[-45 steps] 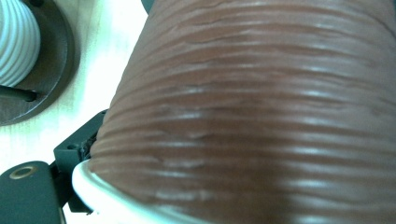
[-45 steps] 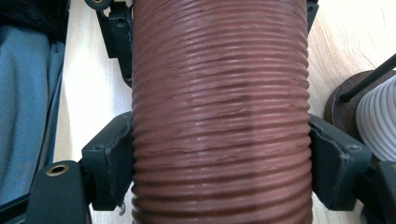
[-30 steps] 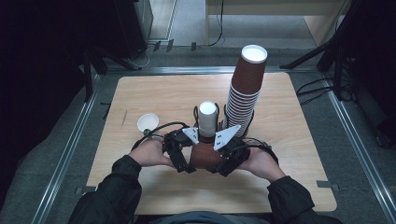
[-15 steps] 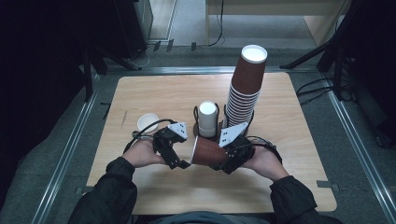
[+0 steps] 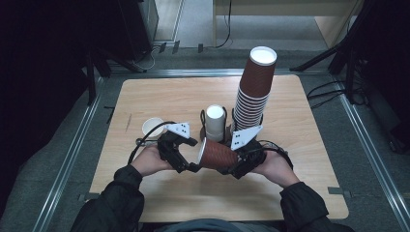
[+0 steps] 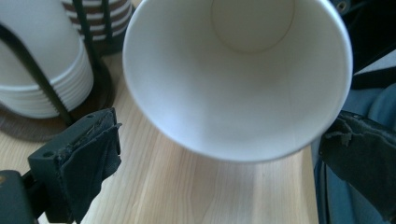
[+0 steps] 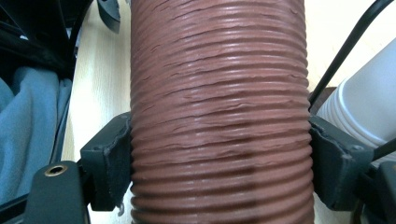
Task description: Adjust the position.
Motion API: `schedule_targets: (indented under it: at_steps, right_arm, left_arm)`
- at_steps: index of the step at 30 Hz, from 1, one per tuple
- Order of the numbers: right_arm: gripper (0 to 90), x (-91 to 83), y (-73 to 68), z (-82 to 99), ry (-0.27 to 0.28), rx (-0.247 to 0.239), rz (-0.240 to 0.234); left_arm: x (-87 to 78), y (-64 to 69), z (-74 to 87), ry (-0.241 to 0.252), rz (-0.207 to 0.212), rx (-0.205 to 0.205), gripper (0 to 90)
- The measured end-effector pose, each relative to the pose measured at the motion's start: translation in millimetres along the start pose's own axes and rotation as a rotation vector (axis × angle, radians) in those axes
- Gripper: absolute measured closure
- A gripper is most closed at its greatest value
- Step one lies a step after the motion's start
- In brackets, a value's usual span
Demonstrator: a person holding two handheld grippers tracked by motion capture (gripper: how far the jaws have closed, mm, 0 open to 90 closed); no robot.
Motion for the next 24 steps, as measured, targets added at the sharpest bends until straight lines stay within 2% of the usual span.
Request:
schedule_targets:
  at_steps: [3,8,15,17,19,24]
  right_arm:
    - [19.6,-0.6,-1.2,-0.9,0.008,-0.005,-0.005]
    - [19.6,-0.8,-3.1,-4.3,0.034,-0.030,-0.002]
    - [19.6,0.6,-7.0,-6.7,0.048,-0.041,-0.015]
    - [19.6,0.8,-8.2,-8.3,0.058,-0.042,-0.020]
    - [19.6,0.6,-8.9,-9.9,0.068,-0.044,-0.024]
    - [19.7,0.2,-9.2,-10.6,0.076,-0.050,-0.023]
  left_arm:
    - [1.4,1.6,-6.3,0.042,0.009,-0.012,0.0]
    - [3.6,2.1,-11.1,0.074,0.018,-0.024,0.0]
    - [9.3,3.9,-16.3,0.086,0.023,-0.041,0.0]
    - [10.8,2.8,-16.5,0.076,0.008,-0.046,0.0]
    - [12.2,3.7,-17.2,0.078,0.017,-0.050,0.0]
    - [11.1,4.8,-18.9,0.079,0.001,-0.031,3.3]
Point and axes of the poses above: each handheld gripper's, and its own axes: x roughly forward along the jaws, z roughly out of its underside, y roughly to its right, the point moved 10 cm from there along x, roughly forward along the jaws, and after that the axes turned 13 degrees about x, right-handed, at the moved point
